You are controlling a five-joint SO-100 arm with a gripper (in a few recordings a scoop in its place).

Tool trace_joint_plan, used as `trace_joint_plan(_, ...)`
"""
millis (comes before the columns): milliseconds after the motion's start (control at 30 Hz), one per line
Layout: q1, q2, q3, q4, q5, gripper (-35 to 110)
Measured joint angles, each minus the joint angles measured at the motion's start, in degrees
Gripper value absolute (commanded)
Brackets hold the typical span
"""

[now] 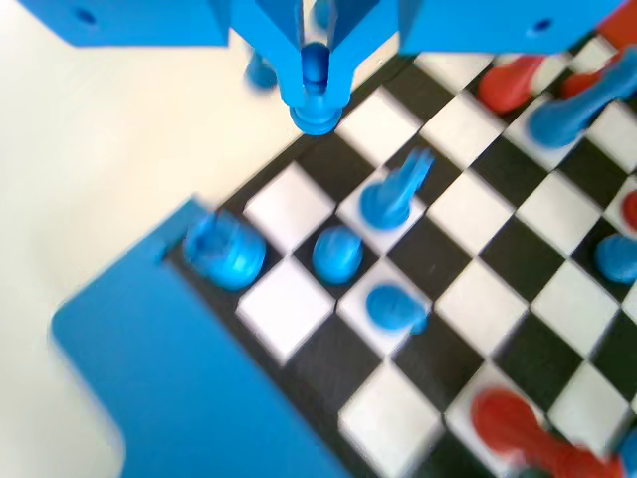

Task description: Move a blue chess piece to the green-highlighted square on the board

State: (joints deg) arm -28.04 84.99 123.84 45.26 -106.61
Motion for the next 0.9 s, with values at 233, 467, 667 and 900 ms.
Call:
trace_joint_plan(233, 2.29, -4.39, -2.90, -3.52, 5.89, 1)
trace_joint_plan(467, 3.96, -7.12, -4.75, -4.92, 8.26, 1)
trace_joint_plan(667, 4.83, -8.17, -5.10, -5.10, 8.09, 1)
trace_joint_plan(900, 5.80, -8.17, -5.10, -4.83, 7.03, 1)
